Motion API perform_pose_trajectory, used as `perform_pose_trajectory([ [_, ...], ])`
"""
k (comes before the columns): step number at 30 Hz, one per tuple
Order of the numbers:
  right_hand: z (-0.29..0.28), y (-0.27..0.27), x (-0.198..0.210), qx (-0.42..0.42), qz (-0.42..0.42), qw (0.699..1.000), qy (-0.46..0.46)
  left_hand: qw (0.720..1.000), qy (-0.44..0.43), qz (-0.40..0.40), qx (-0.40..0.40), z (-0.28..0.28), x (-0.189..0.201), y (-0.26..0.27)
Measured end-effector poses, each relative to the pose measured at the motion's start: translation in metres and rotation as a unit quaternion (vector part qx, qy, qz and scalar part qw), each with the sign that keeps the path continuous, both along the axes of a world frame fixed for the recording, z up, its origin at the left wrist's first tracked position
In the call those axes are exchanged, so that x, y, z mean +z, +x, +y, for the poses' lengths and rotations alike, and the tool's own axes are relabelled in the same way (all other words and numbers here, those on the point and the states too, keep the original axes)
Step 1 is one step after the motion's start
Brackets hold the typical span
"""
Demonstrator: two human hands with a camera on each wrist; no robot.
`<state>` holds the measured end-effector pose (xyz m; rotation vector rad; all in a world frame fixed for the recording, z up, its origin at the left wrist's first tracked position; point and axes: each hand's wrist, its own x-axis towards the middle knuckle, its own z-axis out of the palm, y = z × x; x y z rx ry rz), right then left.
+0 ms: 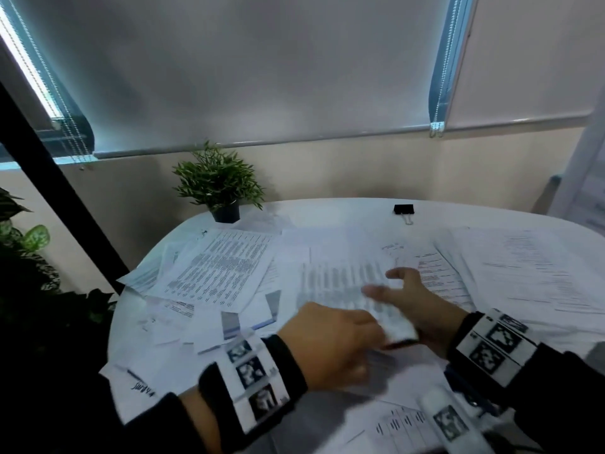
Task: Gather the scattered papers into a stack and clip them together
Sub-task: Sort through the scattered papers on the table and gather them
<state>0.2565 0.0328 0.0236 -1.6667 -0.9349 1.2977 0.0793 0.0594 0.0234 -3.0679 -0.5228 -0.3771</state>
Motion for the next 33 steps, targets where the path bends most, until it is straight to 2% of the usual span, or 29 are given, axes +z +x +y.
perform_pose_trajectory([
  [2, -0.008, 0.003, -0.01, 0.012, -0.129, 0.991, 0.035, 0.998, -0.02, -0.012, -0.058, -0.01, -0.003, 0.004],
  [3, -0.014, 0.009, -0.013, 0.01, -0.183, 0.981, 0.059, 0.997, -0.033, -0.027, -0.058, -0.008, -0.004, 0.003],
  [4, -0.023, 0.016, -0.015, 0.002, -0.227, 0.97, 0.084, 0.997, -0.048, -0.045, -0.029, -0.002, -0.003, -0.002],
  [6, -0.042, 0.032, -0.021, -0.023, -0.27, 0.956, 0.11, 0.988, -0.086, -0.065, 0.107, 0.026, -0.005, -0.019],
  [7, -0.05, 0.038, -0.025, -0.034, -0.268, 0.957, 0.102, 0.972, -0.104, -0.054, 0.202, 0.047, -0.008, -0.031],
  [8, -0.055, 0.043, -0.03, -0.036, -0.261, 0.961, 0.085, 0.945, -0.122, -0.025, 0.303, 0.068, -0.011, -0.044],
  [10, -0.062, 0.049, -0.04, -0.006, -0.252, 0.967, 0.038, 0.873, -0.153, 0.048, 0.46, 0.104, -0.019, -0.067],
  [12, -0.064, 0.052, -0.049, 0.02, -0.255, 0.967, 0.004, 0.826, -0.178, 0.11, 0.523, 0.123, -0.03, -0.08],
  [14, -0.064, 0.055, -0.054, 0.019, -0.258, 0.966, 0.004, 0.814, -0.181, 0.166, 0.526, 0.13, -0.041, -0.084],
  [18, -0.067, 0.062, -0.06, -0.007, -0.239, 0.971, 0.011, 0.836, -0.116, 0.194, 0.5, 0.129, -0.045, -0.08],
  [21, -0.069, 0.062, -0.063, -0.005, -0.233, 0.972, 0.013, 0.834, -0.104, 0.213, 0.497, 0.123, -0.037, -0.077],
  [23, -0.069, 0.06, -0.062, -0.006, -0.24, 0.971, 0.016, 0.838, -0.12, 0.198, 0.494, 0.117, -0.025, -0.074],
  [25, -0.069, 0.06, -0.065, -0.009, -0.235, 0.972, 0.014, 0.861, -0.107, 0.149, 0.474, 0.101, -0.009, -0.059],
  [28, -0.064, 0.06, -0.068, -0.077, -0.16, 0.984, -0.003, 0.925, -0.066, 0.076, 0.366, 0.052, 0.009, -0.015],
  [30, -0.059, 0.059, -0.066, -0.124, -0.024, 0.991, -0.042, 0.962, -0.066, 0.05, 0.26, 0.013, 0.013, 0.019],
  [32, -0.061, 0.067, -0.075, -0.1, 0.077, 0.99, -0.067, 0.98, -0.089, 0.059, 0.167, -0.017, 0.007, 0.049],
  [33, -0.06, 0.069, -0.075, -0.089, 0.082, 0.99, -0.072, 0.986, -0.101, 0.072, 0.115, -0.027, 0.002, 0.061],
])
